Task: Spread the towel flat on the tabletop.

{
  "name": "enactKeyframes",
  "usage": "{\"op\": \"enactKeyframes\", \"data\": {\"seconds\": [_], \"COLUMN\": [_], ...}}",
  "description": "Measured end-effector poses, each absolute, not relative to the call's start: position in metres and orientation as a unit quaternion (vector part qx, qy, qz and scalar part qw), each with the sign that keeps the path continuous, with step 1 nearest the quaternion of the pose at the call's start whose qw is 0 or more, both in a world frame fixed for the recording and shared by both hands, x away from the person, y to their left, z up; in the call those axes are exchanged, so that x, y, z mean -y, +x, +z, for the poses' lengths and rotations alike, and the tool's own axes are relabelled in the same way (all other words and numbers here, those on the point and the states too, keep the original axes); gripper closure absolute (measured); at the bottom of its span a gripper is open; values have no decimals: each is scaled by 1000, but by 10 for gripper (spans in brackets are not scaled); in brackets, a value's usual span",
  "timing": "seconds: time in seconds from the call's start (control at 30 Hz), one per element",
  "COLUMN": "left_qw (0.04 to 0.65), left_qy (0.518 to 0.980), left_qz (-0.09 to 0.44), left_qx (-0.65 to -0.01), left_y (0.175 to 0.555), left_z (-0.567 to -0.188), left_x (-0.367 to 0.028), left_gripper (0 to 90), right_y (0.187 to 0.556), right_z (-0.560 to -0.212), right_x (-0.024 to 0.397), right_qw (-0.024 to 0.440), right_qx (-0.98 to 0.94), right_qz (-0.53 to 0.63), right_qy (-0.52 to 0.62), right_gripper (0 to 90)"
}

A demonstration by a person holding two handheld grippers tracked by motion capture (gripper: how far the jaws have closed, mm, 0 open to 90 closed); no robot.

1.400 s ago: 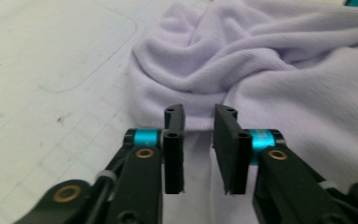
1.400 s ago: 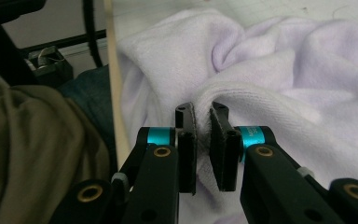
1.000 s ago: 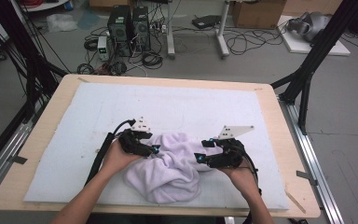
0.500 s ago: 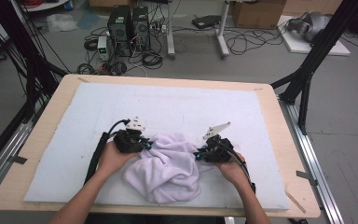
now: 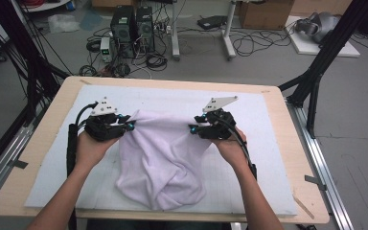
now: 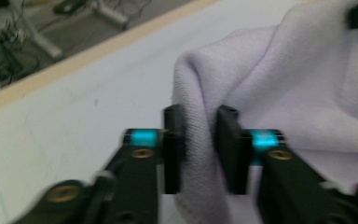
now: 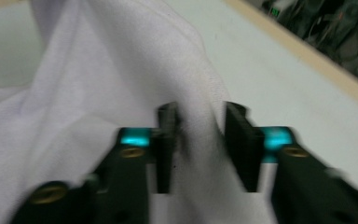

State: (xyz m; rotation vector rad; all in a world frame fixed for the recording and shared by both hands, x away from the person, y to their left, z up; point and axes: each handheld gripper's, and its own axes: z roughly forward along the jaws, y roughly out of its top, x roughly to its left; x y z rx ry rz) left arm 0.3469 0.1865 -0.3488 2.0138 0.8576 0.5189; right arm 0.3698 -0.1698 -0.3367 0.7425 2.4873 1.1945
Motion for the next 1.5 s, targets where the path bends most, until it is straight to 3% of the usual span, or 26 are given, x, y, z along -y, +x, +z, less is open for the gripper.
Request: {"op": "enactKeyframes", "data": {"seconds": [0.1, 0.3, 0.47, 0.6, 0.7, 0.73, 0.77, 1.03, 1.2, 1.33, 1.5], "left_qw": [428, 415, 392, 352, 359, 361, 360, 377, 393, 412, 419], "left_qy": [811, 830, 860, 885, 885, 887, 890, 885, 881, 878, 869], "left_qz": [194, 158, 120, 100, 107, 99, 95, 92, 90, 82, 99], "left_qx": [-350, -337, -304, -289, -278, -271, -264, -259, -248, -230, -243], "left_y": [346, 332, 333, 334, 329, 328, 326, 310, 280, 265, 287], "left_z": [-364, -401, -419, -435, -436, -436, -435, -429, -427, -418, -409], "left_x": [-192, -201, -187, -173, -172, -172, -171, -186, -201, -206, -200], "left_gripper": [490, 440, 516, 583, 733, 733, 854, 880, 880, 865, 657], "right_y": [364, 337, 329, 322, 321, 321, 322, 300, 267, 250, 266], "right_z": [-354, -385, -407, -431, -436, -436, -438, -425, -422, -414, -393], "right_x": [174, 190, 189, 170, 165, 165, 166, 182, 198, 201, 205], "right_qw": [131, 110, 80, 55, 46, 46, 27, 29, 14, 15, 59], "right_qx": [-859, -872, -883, -907, -904, -904, -901, -900, -894, -900, -884], "right_qz": [420, 409, 397, 356, 365, 365, 375, 386, 407, 400, 420], "right_qy": [261, 246, 236, 218, 218, 218, 215, 199, 190, 176, 197], "right_gripper": [514, 476, 460, 513, 684, 684, 807, 835, 832, 754, 559]}}
